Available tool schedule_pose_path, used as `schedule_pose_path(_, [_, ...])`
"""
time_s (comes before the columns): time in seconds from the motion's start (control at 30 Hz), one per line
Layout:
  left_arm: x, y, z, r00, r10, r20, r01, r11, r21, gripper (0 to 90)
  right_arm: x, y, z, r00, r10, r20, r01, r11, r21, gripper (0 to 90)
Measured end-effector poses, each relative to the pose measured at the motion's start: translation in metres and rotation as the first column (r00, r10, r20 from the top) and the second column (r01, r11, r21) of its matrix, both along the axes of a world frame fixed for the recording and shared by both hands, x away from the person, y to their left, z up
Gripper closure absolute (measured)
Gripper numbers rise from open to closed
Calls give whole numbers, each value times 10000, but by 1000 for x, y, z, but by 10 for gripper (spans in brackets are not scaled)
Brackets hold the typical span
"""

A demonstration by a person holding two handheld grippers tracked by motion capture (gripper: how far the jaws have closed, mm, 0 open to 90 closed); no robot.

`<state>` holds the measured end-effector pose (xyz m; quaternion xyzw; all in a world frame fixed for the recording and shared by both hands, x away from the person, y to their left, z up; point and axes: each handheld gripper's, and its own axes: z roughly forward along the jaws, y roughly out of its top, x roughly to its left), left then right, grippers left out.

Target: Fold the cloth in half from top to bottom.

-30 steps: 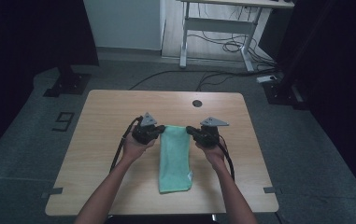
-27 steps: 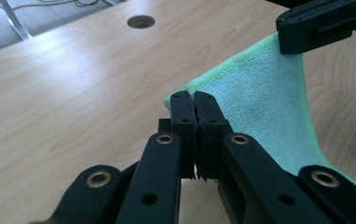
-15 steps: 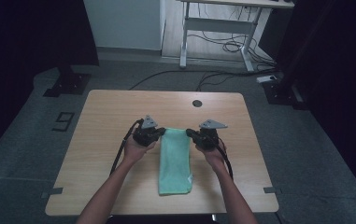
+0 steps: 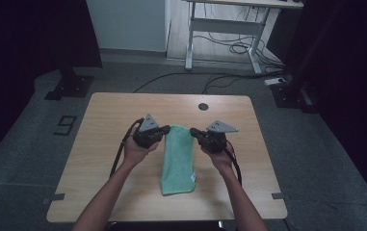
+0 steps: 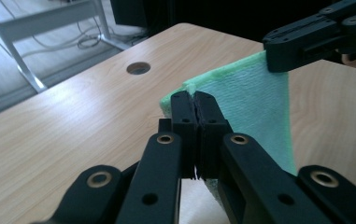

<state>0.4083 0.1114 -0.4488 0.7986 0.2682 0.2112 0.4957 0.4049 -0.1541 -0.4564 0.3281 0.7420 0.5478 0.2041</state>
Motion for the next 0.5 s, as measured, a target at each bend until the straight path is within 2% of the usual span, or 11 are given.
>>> schedule_pose_path(0.1, [-9,-1,-2,9998,-143,160,140,9997,178,884,-13,1,0,9997,83,249,-82,10000,-34,873])
schedule_pose_path(0.23, [-21,0,-4,9994,-275,222,270,9994,215,884,-25,0,2,9987,242,455,-234,9995,-193,874])
schedule_pose_path(0.33, [-26,3,-5,9994,-270,206,266,9994,218,884,-31,-4,-3,9990,289,339,-281,9993,-227,874])
schedule_pose_path(0.5, [-26,3,-8,9997,-258,24,258,9994,210,883,-31,-11,-9,9998,190,91,-189,9998,-89,874])
